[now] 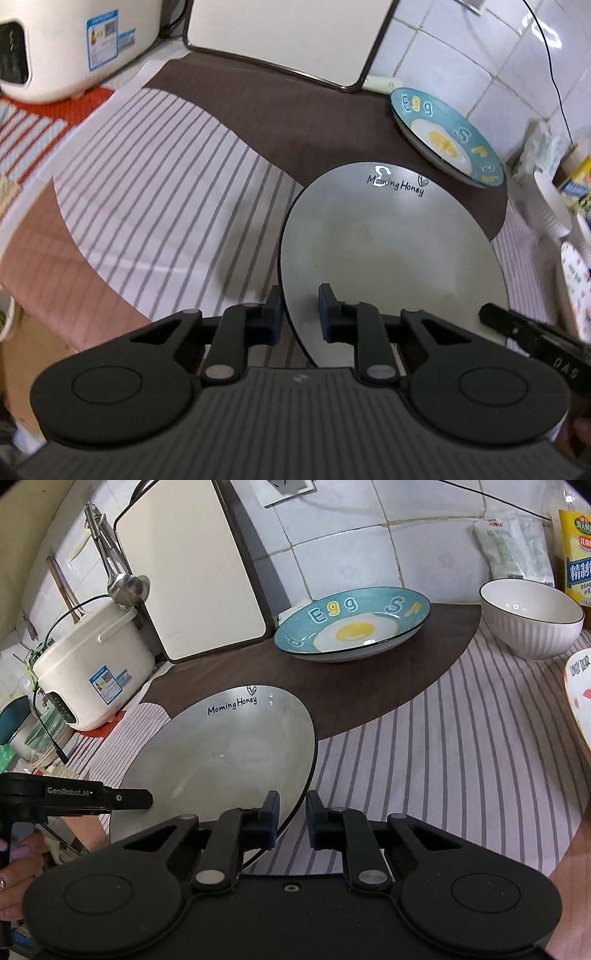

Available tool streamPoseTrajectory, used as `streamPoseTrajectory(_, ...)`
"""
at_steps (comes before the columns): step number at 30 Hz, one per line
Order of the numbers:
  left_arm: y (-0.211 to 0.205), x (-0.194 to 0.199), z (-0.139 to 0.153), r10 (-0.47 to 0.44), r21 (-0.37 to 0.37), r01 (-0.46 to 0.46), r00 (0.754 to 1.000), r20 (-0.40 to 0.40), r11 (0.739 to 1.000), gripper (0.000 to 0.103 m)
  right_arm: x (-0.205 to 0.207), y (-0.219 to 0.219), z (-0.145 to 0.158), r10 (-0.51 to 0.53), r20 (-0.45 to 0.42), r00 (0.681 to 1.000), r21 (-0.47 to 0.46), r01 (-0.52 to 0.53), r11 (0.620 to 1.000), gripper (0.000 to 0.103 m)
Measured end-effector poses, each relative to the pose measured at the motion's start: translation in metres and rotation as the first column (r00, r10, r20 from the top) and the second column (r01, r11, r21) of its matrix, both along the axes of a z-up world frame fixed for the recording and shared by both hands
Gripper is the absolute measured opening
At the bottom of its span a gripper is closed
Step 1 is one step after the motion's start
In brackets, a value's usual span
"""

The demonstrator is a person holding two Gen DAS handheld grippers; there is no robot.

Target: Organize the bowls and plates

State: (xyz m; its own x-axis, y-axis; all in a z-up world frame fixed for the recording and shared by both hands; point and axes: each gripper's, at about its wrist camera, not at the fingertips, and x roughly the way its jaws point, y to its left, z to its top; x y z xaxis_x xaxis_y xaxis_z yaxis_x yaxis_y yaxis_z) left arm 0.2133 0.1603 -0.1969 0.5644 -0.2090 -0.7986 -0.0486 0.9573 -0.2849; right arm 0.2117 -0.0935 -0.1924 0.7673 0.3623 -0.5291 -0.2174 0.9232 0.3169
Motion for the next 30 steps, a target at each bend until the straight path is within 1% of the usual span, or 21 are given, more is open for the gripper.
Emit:
streamPoseTrajectory(2, -0.001, -0.001, -0.001, 0.003, -0.001, -0.003, 1.000, 0.005, 1.000, 0.019, 0.004, 0.001, -0.002, 0.000, -0.005, 1.000, 0.004, 0.000, 1.000, 0.019)
streamPoseTrajectory(6, -0.004, -0.002, -0.001, -0.014, 0.027, 0.014, 1.000, 0.018, 1.000, 0.019, 0.009, 0.001, -0.007, 0.001, -0.006, 1.000, 0.031, 0.000, 1.000, 0.020)
streamPoseTrajectory(9, -0.007, -0.001, 0.001, -0.031, 0.052, 0.030, 0.999, 0.017, 0.998, 0.020, 0.008, 0.001, -0.005, 0.008, -0.011, 1.000, 0.027, -0.007, 1.000, 0.020)
streamPoseTrajectory(12, -0.012, -0.004, 0.004, -0.048, 0.054, 0.047, 0.999, 0.024, 0.997, 0.020, 0.003, -0.002, -0.001, 0.010, 0.002, 1.000, 0.008, -0.010, 1.000, 0.020)
streamPoseTrajectory(14, -0.019, -0.006, 0.009, -0.066, 0.056, 0.064, 0.997, 0.031, 0.996, 0.020, -0.003, -0.010, 0.004, 0.001, 0.008, 1.000, 0.018, -0.001, 1.000, 0.020)
streamPoseTrajectory(19, -0.040, -0.010, 0.026, -0.110, 0.026, 0.109, 0.992, 0.058, 0.994, 0.020, -0.025, -0.038, 0.023, -0.053, 0.045, 0.998, 0.040, 0.052, 0.998, 0.020)
streamPoseTrajectory(22, -0.060, -0.009, 0.037, -0.161, 0.018, 0.160, 0.984, 0.077, 0.987, 0.020, -0.040, -0.057, 0.034, -0.103, 0.061, 0.993, 0.042, 0.100, 0.994, 0.020)
streamPoseTrajectory(27, -0.097, -0.002, 0.043, -0.243, 0.011, 0.243, 0.967, 0.082, 0.970, 0.020, -0.052, -0.089, 0.038, -0.169, 0.063, 0.984, 0.046, 0.167, 0.985, 0.020)
streamPoseTrajectory(30, -0.115, 0.005, 0.039, -0.268, -0.002, 0.268, 0.961, 0.066, 0.963, 0.020, -0.055, -0.101, 0.035, -0.197, 0.058, 0.979, 0.036, 0.196, 0.980, 0.020)
